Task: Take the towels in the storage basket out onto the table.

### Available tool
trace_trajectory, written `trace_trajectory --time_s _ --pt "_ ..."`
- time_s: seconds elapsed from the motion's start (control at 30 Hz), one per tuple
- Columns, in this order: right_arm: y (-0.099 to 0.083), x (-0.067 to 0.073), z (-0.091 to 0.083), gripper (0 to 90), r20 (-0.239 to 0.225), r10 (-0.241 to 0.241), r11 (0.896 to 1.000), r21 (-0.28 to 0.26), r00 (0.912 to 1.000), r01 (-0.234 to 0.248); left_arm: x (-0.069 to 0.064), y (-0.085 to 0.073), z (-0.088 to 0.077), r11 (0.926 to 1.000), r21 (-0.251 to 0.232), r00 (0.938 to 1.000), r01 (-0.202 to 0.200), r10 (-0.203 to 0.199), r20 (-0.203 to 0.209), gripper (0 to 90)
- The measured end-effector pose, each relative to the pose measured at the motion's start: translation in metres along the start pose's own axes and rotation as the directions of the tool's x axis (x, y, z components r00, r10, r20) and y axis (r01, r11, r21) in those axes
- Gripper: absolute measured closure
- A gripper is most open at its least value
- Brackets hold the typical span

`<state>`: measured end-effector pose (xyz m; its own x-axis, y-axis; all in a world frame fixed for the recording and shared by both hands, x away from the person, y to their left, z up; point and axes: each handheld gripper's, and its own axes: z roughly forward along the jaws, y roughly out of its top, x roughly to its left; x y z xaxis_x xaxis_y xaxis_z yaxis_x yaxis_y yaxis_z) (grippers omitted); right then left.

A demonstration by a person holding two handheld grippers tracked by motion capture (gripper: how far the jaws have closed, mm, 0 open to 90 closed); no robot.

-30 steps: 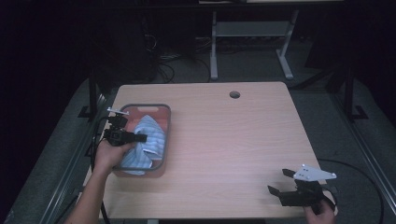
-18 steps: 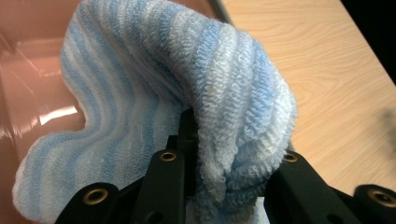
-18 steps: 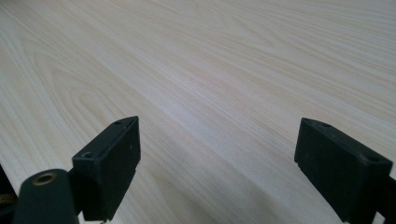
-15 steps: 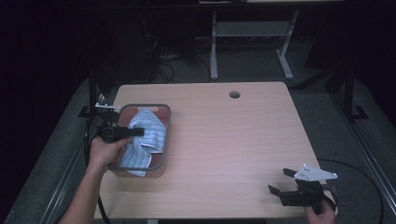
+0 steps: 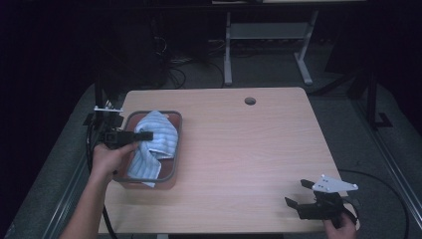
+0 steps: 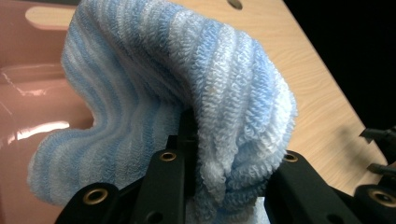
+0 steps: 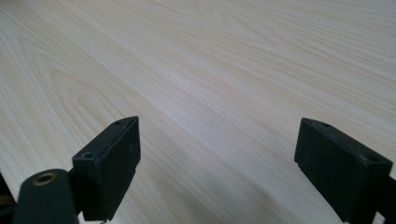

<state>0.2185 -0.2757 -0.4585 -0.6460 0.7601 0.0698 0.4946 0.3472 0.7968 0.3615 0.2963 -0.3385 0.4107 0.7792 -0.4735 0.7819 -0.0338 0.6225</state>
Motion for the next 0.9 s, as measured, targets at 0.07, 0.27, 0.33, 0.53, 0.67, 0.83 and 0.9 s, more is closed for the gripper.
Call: trace_trajectory --time_s 0.07,0.27,0.33,0.53,0.67,0.83,0.9 --pt "0.000 0.000 0.000 13.8 0.000 0.000 1.000 -0.001 1.0000 0.000 0.000 0.001 -0.002 0.9999 -0.009 1.0000 0.005 -0.005 0.008 74.3" --pt "0.000 -0.001 -0.001 13.7 0.004 0.006 1.000 -0.003 1.0000 -0.006 -0.006 0.006 -0.007 0.9998 -0.017 0.9999 -0.008 0.009 0.013 74.3" --pt "-0.001 -0.002 -0.001 13.7 0.004 0.009 1.000 0.000 1.0000 -0.009 -0.011 0.010 -0.009 0.9995 -0.032 0.9998 -0.002 0.003 0.017 74.3" --pt "-0.001 -0.003 -0.001 13.7 0.009 0.012 1.000 0.001 0.9999 -0.012 -0.025 0.019 -0.013 0.9989 -0.031 0.9990 -0.035 0.035 0.026 74.3" --pt "-0.001 -0.004 -0.002 13.7 0.012 0.010 1.000 -0.004 0.9999 -0.010 -0.032 0.025 -0.017 0.9981 -0.040 0.9984 -0.047 0.048 0.030 74.3" --pt "-0.001 -0.005 -0.002 13.7 0.014 0.013 1.000 -0.006 0.9998 -0.013 -0.038 0.029 -0.022 0.9971 -0.047 0.9976 -0.059 0.061 0.034 74.2" --pt "-0.001 -0.005 -0.003 13.7 0.014 0.013 1.000 -0.006 0.9998 -0.013 -0.040 0.031 -0.024 0.9968 -0.051 0.9974 -0.061 0.063 0.036 74.3"
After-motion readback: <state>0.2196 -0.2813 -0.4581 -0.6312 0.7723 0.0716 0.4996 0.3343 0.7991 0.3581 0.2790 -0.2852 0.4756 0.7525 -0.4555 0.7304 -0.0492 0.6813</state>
